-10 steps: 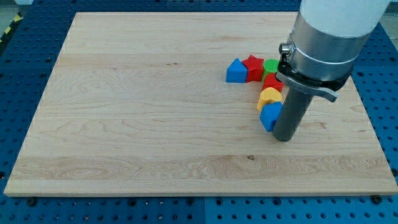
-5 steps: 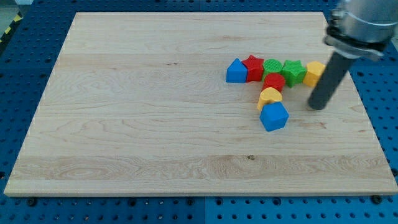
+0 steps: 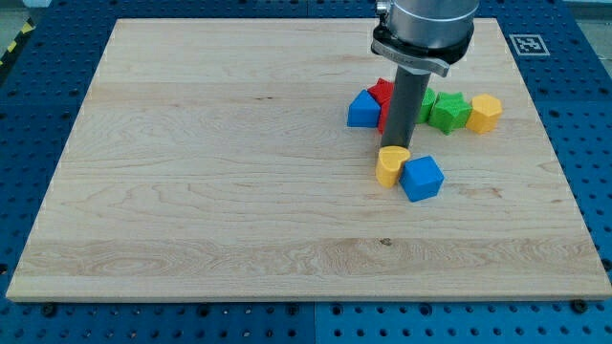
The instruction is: Form a diagonal line with the red circle and the yellow heart and the blue cube
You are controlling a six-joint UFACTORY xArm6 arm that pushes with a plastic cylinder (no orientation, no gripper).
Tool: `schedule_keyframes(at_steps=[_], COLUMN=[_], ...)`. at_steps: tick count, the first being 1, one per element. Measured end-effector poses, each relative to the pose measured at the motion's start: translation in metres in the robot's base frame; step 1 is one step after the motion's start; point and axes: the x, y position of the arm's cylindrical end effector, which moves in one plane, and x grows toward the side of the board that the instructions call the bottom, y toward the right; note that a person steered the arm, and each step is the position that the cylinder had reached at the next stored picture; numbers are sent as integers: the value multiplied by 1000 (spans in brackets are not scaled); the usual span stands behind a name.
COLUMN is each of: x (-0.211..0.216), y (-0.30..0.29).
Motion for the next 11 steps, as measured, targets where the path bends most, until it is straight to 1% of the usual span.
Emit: schedule_keyframes(at_steps=[1,2,3,4,5,6,7,8,9,10,11], x=[13,-11,-21,-36,-64,-63,-38,-26,-48,-50,-37], y=[1,2,35,55,34,-17,-46,-46,-48,-64,-73])
